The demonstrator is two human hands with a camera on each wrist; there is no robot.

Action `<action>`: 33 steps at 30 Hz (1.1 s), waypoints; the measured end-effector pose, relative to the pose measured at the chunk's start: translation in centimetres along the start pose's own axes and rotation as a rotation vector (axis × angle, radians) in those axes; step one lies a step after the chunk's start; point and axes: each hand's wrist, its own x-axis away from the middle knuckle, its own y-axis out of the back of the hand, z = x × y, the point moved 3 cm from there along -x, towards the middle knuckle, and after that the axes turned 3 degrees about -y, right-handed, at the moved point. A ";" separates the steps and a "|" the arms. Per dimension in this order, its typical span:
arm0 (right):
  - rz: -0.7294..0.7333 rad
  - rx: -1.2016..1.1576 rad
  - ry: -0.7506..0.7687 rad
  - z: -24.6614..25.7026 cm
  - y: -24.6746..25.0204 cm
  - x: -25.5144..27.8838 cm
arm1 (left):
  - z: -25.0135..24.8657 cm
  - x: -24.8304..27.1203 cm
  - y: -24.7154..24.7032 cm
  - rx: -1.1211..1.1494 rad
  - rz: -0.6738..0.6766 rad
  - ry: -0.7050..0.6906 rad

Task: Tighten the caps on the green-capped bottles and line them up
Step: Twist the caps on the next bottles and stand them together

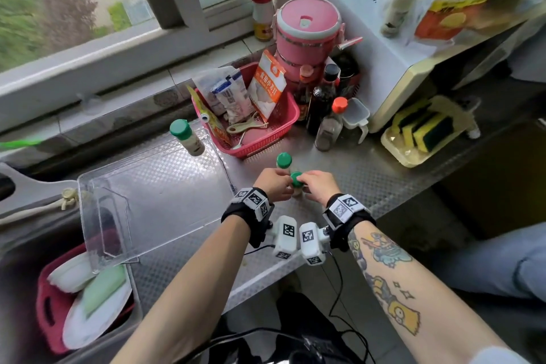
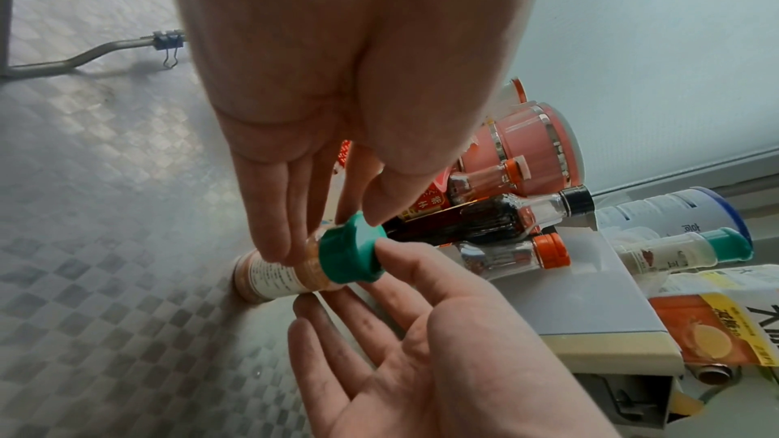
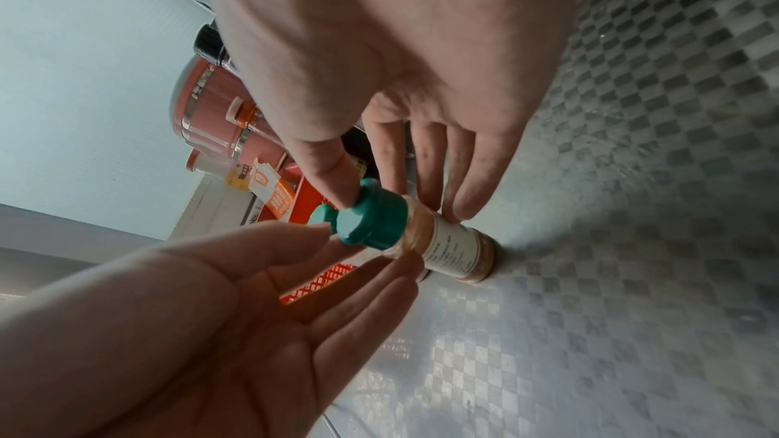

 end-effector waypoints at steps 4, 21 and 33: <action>0.013 -0.033 0.020 1.1 0.4 2.1 | -0.2 1.1 0.0 0.052 0.027 -0.021; 0.102 0.119 0.381 12.8 -2.4 13.8 | -7.4 12.6 7.8 0.137 -0.110 -0.346; 0.230 0.177 0.467 16.3 -16.8 18.5 | -4.4 16.6 21.3 0.224 -0.377 -0.362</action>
